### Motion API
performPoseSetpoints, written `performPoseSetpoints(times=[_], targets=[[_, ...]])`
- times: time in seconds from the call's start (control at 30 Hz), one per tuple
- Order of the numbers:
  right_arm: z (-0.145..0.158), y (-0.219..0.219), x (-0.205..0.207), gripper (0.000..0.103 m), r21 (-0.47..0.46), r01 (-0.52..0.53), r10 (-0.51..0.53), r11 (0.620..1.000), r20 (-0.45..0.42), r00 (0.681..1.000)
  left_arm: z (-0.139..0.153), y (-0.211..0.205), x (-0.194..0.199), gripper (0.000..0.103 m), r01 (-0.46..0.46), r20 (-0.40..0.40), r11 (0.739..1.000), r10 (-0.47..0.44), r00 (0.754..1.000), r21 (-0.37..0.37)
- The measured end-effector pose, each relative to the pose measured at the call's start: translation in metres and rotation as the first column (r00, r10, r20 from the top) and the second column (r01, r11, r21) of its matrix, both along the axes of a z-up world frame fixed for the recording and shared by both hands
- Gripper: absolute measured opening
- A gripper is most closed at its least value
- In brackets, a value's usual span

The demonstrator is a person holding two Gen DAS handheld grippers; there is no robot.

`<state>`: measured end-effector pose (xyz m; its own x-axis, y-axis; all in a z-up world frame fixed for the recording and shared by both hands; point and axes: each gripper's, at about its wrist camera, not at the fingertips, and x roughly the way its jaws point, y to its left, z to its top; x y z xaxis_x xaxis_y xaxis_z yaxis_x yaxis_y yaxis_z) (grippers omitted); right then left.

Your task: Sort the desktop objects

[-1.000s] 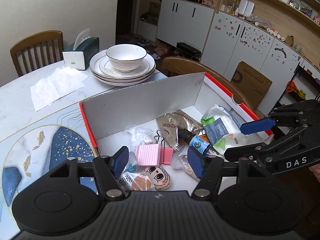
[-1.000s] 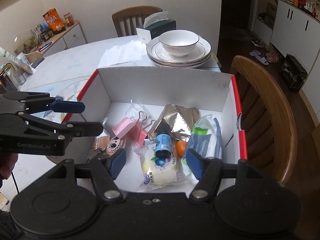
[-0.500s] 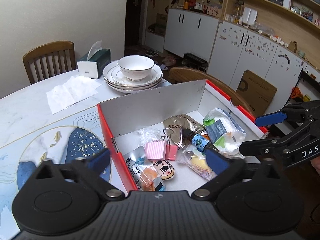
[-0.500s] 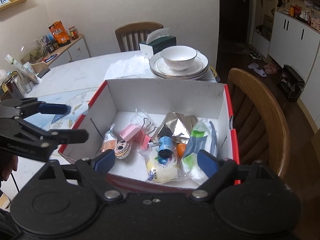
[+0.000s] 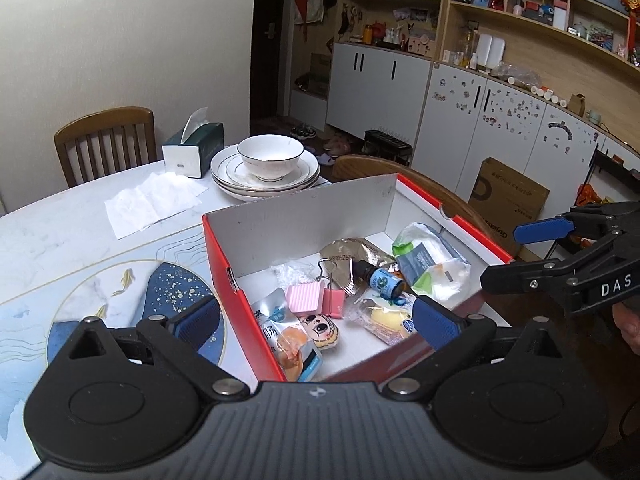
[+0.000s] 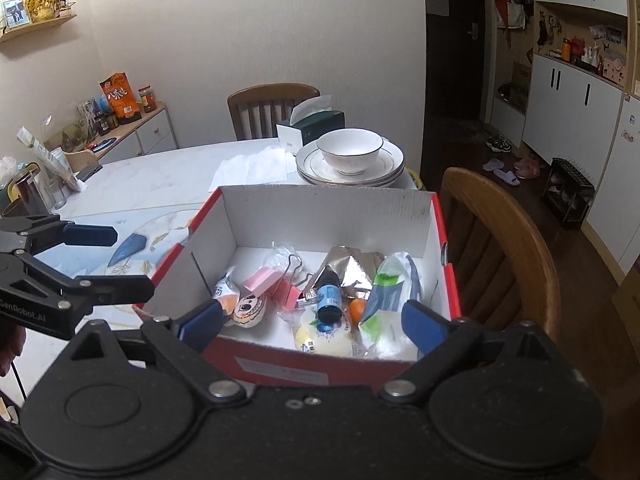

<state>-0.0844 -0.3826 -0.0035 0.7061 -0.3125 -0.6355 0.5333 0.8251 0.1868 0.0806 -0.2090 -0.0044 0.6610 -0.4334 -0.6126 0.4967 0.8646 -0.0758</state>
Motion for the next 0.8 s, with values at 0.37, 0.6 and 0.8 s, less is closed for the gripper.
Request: performPoseSetpoints(times=[0.37,0.6,0.8], targets=[[0.001,0.016,-0.012,0.096,0.006,0.016,-0.016,1.000,0.011,1.000,0.000,0.002,-0.011,0.103,0.025,-0.004,1.000,-0.025,1.000,-0.017],[0.001,0.019,-0.013,0.096,0.011,0.019,-0.019,1.000,0.006,1.000,-0.001,0.004,-0.013,0.103,0.019,-0.008,1.000,-0.019,1.000,-0.017],[0.001,0.022,-0.010,0.096,0.011,0.015,-0.015,1.000,0.004,1.000,0.000,0.007,-0.013,0.103,0.023,-0.005,0.999,-0.023,1.000,-0.028]])
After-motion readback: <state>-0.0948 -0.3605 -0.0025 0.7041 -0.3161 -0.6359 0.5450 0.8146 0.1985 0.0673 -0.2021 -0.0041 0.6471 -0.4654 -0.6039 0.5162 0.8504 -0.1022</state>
